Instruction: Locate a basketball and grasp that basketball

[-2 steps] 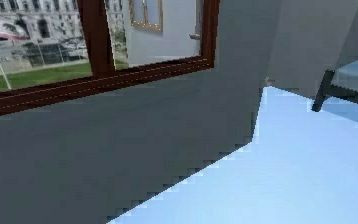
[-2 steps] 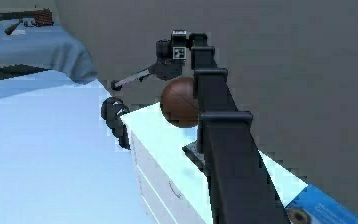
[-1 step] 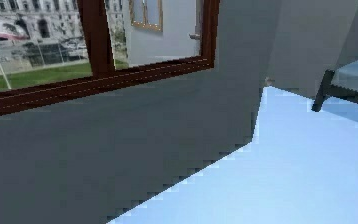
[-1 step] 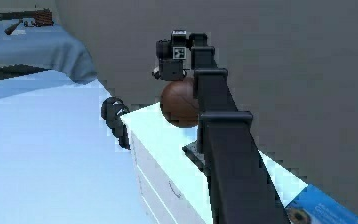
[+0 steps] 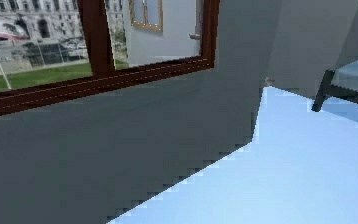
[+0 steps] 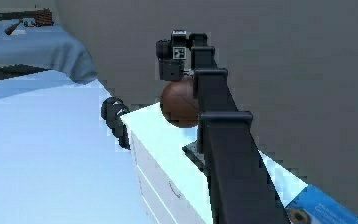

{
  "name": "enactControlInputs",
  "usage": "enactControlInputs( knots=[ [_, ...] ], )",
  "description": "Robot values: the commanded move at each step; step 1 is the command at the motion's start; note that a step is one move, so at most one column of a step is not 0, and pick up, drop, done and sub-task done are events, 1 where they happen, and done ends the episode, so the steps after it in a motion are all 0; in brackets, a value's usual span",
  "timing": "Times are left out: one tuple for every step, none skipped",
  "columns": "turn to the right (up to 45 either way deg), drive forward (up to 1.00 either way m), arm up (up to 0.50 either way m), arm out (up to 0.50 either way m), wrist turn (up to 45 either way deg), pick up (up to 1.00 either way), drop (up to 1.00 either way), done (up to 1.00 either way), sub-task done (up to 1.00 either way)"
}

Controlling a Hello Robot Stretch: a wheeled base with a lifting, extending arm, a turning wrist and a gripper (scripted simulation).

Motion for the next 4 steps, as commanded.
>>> enactControlInputs(
  knots=[
    [0.0,0.0,-0.16,0.0,0.0,0.0,0.0,0.0,0.0],
    [0.0,0.0,0.0,0.0,0.0,1.0,0.0,0.0,0.0],
    [0.0,0.0,0.1,0.0,0.0,0.0,0.0,0.0,0.0],
    [0.0,0.0,0.0,0.0,0.0,0.0,0.0,1.0,0.0]
  ],
)
